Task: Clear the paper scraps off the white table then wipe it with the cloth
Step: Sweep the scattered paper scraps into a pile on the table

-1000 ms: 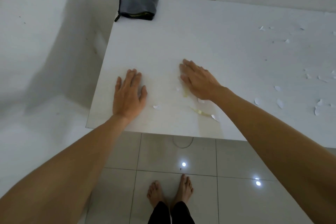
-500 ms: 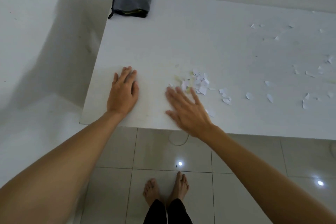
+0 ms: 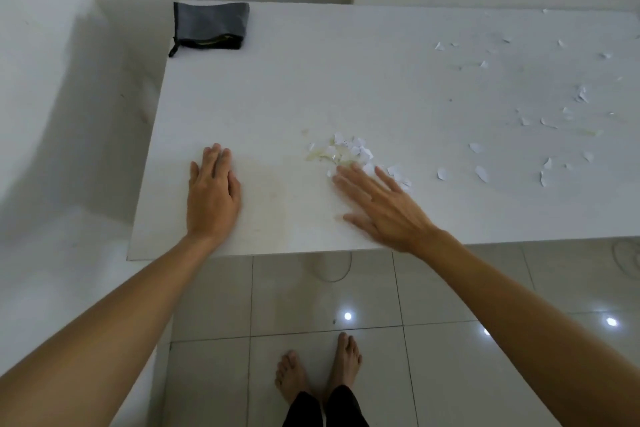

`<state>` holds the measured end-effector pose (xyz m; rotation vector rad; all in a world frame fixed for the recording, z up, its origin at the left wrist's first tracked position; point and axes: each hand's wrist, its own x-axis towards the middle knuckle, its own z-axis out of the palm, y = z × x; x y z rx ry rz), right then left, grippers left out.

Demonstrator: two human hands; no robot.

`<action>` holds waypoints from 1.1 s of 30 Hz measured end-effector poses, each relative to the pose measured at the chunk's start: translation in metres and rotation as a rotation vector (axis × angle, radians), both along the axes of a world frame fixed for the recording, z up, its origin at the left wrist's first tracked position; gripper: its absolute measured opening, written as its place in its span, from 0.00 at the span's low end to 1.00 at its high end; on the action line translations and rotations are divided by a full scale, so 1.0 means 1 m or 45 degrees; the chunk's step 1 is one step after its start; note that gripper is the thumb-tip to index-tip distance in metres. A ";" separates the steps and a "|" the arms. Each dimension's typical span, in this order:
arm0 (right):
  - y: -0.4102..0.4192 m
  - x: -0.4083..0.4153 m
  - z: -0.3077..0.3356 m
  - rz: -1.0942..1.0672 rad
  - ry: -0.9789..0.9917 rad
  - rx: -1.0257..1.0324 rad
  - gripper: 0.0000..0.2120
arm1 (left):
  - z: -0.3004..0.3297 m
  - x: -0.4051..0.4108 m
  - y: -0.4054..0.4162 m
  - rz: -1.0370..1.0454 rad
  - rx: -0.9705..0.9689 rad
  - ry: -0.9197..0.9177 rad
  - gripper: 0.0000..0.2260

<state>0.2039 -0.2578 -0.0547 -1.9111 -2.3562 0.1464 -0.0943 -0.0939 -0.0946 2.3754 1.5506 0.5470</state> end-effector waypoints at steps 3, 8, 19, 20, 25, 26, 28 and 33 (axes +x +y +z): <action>-0.015 0.011 0.006 -0.473 0.323 0.232 0.27 | -0.001 0.002 0.000 0.031 -0.004 0.007 0.20; -0.025 0.022 -0.001 -1.266 0.728 0.048 0.34 | 0.004 0.035 -0.008 -0.028 -0.004 0.066 0.21; 0.038 -0.015 0.006 -0.925 0.851 0.310 0.16 | 0.003 0.084 -0.013 -0.044 -0.040 0.104 0.24; 0.042 -0.010 0.006 -0.975 0.835 0.299 0.16 | 0.003 0.085 -0.013 -0.038 -0.033 0.108 0.24; 0.065 0.001 0.002 -0.661 0.668 -0.056 0.22 | 0.005 0.087 -0.015 -0.015 -0.037 0.122 0.24; 0.067 0.001 0.001 -0.519 0.591 -0.072 0.21 | 0.004 0.087 -0.014 -0.012 -0.037 0.123 0.24; 0.072 0.000 0.001 -0.459 0.539 -0.014 0.19 | 0.004 0.087 -0.014 -0.007 -0.029 0.127 0.25; 0.107 -0.006 0.002 -0.534 0.423 0.201 0.15 | 0.007 0.089 -0.014 0.011 -0.023 0.133 0.25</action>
